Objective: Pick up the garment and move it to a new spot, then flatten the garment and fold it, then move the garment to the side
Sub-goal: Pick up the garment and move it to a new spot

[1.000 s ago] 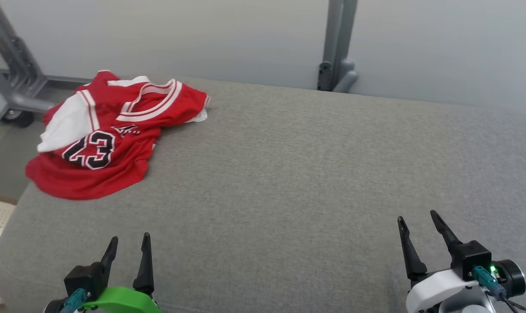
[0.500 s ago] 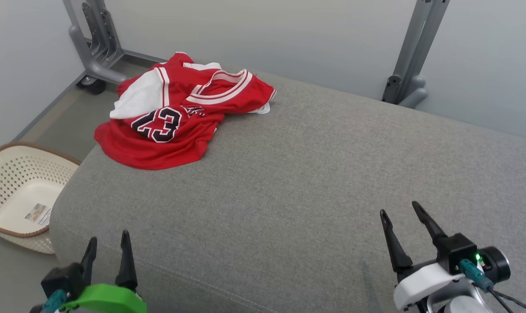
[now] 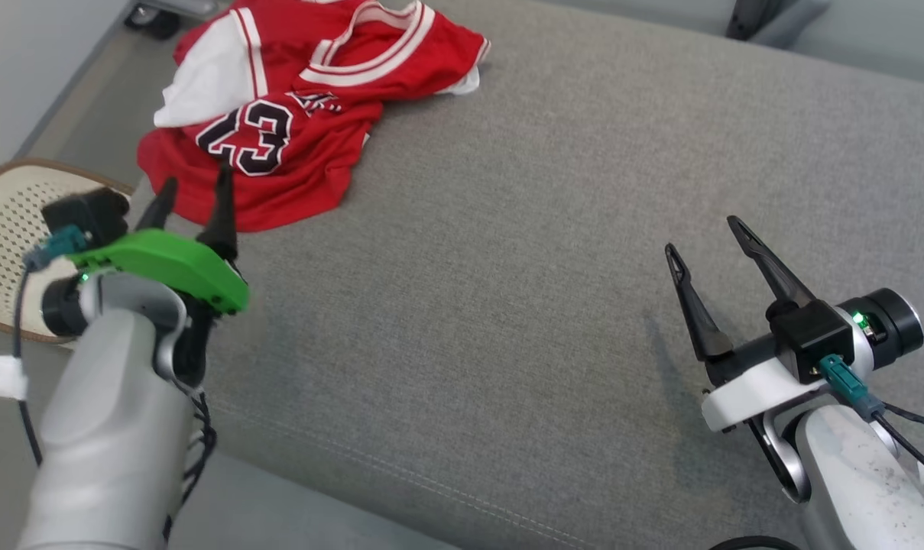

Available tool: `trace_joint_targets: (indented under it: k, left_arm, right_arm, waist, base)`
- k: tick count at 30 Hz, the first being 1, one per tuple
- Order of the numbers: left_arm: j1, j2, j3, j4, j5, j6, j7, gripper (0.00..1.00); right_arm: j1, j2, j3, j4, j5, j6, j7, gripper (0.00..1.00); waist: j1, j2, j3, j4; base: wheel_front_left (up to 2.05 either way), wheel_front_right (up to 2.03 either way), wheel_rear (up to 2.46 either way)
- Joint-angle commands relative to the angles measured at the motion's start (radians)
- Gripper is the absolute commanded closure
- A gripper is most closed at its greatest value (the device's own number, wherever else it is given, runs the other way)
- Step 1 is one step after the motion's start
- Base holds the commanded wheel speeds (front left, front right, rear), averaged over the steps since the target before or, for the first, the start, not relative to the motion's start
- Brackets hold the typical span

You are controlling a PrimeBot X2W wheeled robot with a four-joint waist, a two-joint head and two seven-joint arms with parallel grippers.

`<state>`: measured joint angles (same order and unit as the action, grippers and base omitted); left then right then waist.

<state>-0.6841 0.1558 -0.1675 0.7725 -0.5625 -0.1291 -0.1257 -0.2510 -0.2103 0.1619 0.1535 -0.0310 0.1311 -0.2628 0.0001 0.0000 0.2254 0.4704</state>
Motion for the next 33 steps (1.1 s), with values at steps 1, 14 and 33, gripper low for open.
trace_joint_targets:
  k: [1, 14, 33]
  left_arm:
    - [-0.048, 0.011, -0.002, 0.028, -0.025, -0.003, 0.009, 0.00]
    - [-0.227, 0.096, -0.092, 0.299, -0.213, -0.003, 0.074, 0.00]
    - [-0.084, 0.135, -0.277, 0.140, -0.357, -0.003, -0.004, 1.00]
  right_arm:
    - [-0.025, -0.009, 0.005, -0.007, -0.008, -0.001, -0.003, 0.00]
    - [-0.082, -0.028, 0.072, -0.035, -0.005, -0.001, -0.003, 0.00]
    - [0.028, 0.032, 0.051, -0.016, 0.037, -0.001, -0.003, 0.00]
  waist:
    - [-0.0001, 0.0000, 0.223, -0.117]
    - [-0.0001, 0.0000, 0.301, -0.216]
    - [-0.0001, 0.0000, 0.114, -0.203]
  base:
    - [0.00, 0.00, 0.00]
    - [0.00, 0.00, 0.00]
    - [0.00, 0.00, 0.00]
